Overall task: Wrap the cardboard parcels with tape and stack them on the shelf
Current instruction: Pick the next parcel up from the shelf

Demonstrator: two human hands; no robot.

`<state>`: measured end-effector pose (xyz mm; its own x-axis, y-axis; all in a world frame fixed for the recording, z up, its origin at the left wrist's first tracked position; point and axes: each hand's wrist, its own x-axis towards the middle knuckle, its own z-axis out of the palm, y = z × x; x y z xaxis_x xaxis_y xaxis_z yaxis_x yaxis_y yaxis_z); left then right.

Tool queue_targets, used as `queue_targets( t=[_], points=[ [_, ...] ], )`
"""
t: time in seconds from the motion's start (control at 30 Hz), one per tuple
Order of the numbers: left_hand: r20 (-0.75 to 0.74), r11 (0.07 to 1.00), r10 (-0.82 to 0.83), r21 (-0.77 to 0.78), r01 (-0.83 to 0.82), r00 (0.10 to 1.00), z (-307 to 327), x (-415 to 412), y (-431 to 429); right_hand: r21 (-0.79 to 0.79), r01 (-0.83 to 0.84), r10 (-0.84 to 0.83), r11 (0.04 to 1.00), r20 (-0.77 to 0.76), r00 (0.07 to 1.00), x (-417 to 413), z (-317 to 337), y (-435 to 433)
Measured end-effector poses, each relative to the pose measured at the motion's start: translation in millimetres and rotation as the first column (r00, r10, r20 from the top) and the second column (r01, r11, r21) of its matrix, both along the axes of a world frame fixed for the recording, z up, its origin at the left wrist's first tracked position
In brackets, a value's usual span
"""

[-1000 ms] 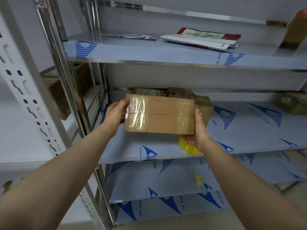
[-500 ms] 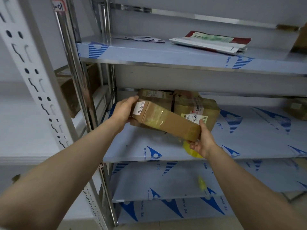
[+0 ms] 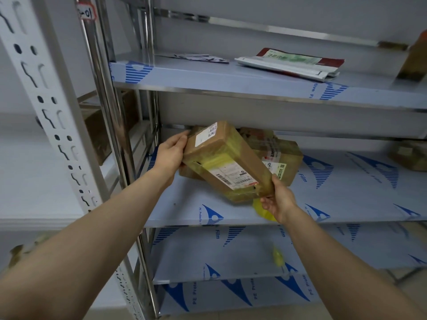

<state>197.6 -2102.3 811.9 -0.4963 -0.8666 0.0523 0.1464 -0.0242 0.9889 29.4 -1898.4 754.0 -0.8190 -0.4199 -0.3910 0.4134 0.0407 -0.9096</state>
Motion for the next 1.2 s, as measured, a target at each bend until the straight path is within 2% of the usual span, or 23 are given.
queue_targets(
  t=[0.13,0.37,0.5,0.6,0.73,0.83,0.97,1.1,1.2],
  points=[
    [0.071,0.996,0.016,0.09,-0.023,0.997,-3.1,5.0,1.1,0.029,-0.028,0.029,0.999,-0.063,0.998,0.0,7.8,3.5],
    [0.01,0.903,0.082,0.422,-0.079,0.997,-24.9,12.4,-7.2,-0.287,-0.191,0.156,0.939,-0.142,0.978,4.3,17.1,12.1],
    [0.013,0.849,0.067,0.524,-0.064,0.998,-35.4,14.4,-7.4,-0.285,-0.293,0.253,0.913,-0.17,0.953,10.2,19.4,11.7],
    [0.05,0.863,0.078,0.497,-0.092,0.996,-40.1,14.7,-9.5,-0.243,-0.316,0.282,0.917,-0.164,0.945,10.1,17.4,9.6],
    [0.038,0.915,0.025,0.401,-0.038,0.999,-40.8,18.9,-2.7,-0.158,-0.25,0.223,0.955,-0.17,0.96,10.3,9.9,4.0],
    [0.136,0.969,-0.006,0.247,-0.029,0.991,-45.8,23.6,0.9,-0.097,-0.225,0.208,0.969,-0.161,0.965,10.2,1.1,-2.3],
    [0.228,0.975,-0.008,0.22,-0.044,0.974,-55.5,31.5,-1.0,-0.024,-0.16,0.154,0.987,-0.154,0.976,12.4,-9.1,-8.5],
    [0.305,0.987,0.069,0.118,-0.11,0.95,-65.3,35.8,-1.6,0.07,-0.171,0.18,0.983,-0.171,0.969,18.2,-19.3,-18.5],
    [0.374,0.984,0.09,0.111,-0.141,0.923,-71.3,37.8,-0.9,0.133,-0.18,0.204,0.975,-0.196,0.959,21.3,-28.2,-28.5]
  ],
)
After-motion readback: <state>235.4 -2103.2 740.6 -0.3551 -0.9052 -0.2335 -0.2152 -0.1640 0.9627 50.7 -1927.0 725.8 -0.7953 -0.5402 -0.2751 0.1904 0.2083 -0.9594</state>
